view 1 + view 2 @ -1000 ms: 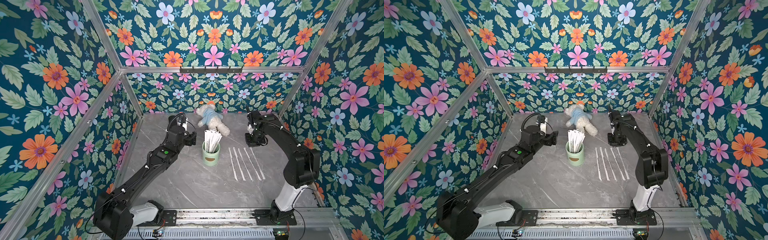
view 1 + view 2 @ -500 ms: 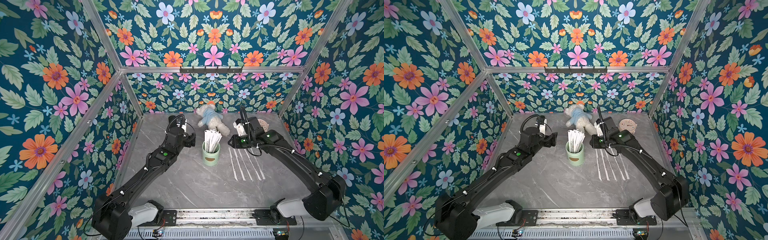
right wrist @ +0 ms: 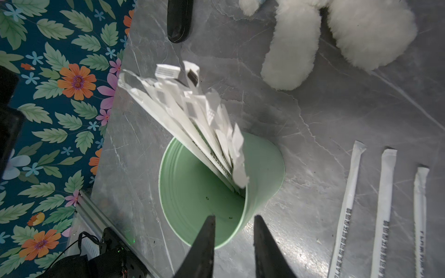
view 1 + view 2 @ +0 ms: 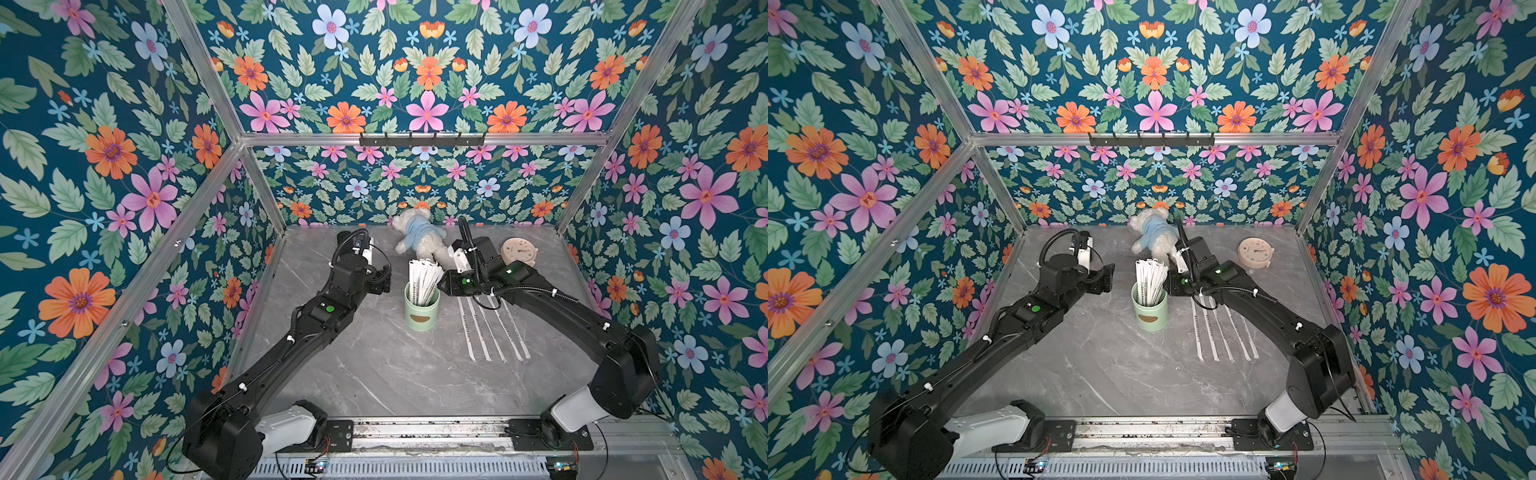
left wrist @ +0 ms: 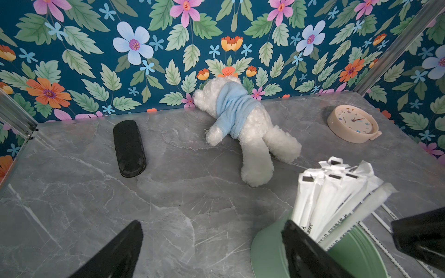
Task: Take the straws out of the storage container
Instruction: Pick up the straw from the container.
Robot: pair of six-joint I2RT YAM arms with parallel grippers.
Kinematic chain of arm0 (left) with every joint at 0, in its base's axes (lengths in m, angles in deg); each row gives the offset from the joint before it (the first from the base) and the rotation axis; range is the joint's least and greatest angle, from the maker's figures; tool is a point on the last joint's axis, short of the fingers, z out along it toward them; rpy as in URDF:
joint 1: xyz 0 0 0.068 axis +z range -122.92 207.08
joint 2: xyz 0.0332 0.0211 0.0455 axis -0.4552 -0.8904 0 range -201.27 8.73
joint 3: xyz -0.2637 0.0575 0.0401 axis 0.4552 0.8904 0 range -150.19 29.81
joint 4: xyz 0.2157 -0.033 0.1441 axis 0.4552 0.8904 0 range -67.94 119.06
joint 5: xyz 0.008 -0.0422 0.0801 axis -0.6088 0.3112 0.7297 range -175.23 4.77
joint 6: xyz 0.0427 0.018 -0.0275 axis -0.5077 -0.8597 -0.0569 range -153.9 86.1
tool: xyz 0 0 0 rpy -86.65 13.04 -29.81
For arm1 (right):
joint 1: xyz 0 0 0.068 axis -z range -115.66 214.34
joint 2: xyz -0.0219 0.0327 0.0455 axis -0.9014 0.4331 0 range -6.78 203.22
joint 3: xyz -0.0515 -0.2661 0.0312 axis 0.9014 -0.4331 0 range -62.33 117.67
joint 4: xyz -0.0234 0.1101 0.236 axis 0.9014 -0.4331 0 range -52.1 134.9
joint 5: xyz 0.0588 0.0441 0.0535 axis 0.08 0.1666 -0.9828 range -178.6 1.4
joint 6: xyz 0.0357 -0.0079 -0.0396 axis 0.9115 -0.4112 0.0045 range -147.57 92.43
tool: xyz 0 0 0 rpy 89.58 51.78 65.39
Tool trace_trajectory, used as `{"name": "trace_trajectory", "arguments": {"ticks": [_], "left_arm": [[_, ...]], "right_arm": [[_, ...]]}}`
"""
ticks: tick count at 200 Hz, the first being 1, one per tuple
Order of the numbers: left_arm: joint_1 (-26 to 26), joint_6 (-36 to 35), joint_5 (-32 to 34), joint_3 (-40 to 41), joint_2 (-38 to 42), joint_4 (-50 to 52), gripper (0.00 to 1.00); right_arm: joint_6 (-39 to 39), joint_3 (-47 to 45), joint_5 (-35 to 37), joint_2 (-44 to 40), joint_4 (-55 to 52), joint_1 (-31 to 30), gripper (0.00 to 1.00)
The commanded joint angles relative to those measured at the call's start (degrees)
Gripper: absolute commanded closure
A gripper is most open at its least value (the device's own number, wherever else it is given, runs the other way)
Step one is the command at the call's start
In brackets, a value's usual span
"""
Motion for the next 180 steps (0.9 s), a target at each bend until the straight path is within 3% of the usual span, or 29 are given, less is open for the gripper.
{"name": "trace_trajectory", "arguments": {"ticks": [1,79,180], "left_arm": [[-0.04,-0.35,0.3,0.16,-0.09,-0.69,0.08],[-0.07,-0.31,0.04,0.07,-0.26,-0.58,0.07],[-0.01,-0.43,0.13,-0.01,-0.3,-0.47,0.07]], "right_arm": [[-0.07,1.06,0.18,1.09,2.08,-0.01,0.7],[-1.29,3.99,0.22,4.92,0.85,-0.01,0.73],[-2.64,5.87,-0.25,7.74,-1.23,-0.01,0.85]]}}
